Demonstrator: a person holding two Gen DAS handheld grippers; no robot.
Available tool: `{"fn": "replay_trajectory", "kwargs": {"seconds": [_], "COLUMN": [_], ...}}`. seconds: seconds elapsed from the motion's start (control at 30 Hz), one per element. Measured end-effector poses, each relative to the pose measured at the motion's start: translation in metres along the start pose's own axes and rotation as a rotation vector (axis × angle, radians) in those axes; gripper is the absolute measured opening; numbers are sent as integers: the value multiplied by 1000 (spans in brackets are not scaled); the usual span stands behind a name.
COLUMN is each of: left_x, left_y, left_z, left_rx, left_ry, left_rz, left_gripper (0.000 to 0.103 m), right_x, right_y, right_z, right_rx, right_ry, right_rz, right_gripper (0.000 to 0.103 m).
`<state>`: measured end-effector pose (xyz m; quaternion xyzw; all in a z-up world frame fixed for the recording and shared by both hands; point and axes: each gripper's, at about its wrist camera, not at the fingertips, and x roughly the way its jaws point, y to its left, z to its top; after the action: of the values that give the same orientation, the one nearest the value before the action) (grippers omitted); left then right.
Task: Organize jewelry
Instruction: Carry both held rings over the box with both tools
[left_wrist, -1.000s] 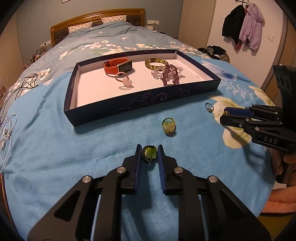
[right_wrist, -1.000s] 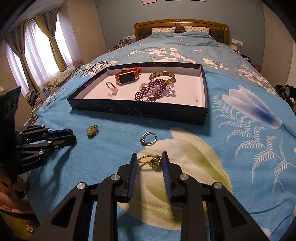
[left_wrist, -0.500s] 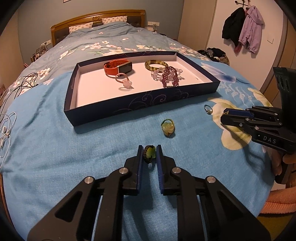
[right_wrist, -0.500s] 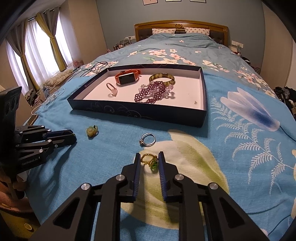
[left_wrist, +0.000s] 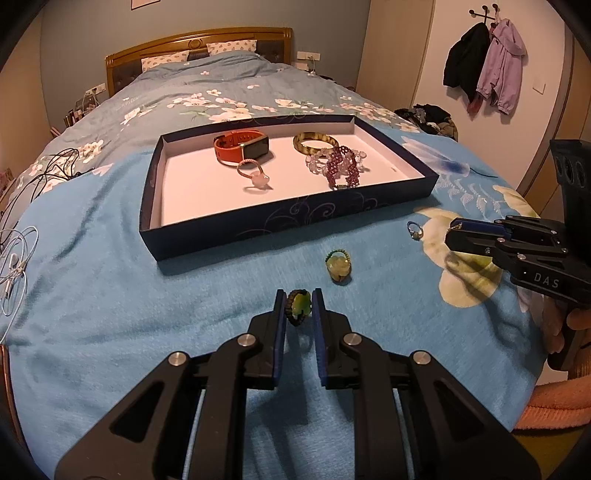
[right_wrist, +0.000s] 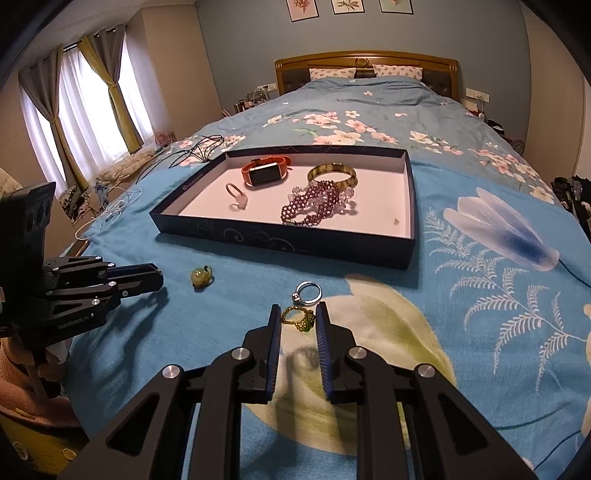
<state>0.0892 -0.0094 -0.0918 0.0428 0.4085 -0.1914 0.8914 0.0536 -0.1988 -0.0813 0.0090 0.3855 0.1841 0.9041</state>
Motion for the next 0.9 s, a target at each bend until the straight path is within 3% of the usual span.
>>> {"fn": "replay_trajectory", "kwargs": {"seconds": [0.9], "left_x": [-16], "left_y": [8], "left_z": [32], "left_rx": [13], "left_ry": [-96], "left_rz": [7], "left_gripper": [14], "right_x": [-7], "right_y": [7], "right_z": [35], "right_rx": [-25], "right_ry": [-91], "right_rz": [31], "right_gripper": [17]}}
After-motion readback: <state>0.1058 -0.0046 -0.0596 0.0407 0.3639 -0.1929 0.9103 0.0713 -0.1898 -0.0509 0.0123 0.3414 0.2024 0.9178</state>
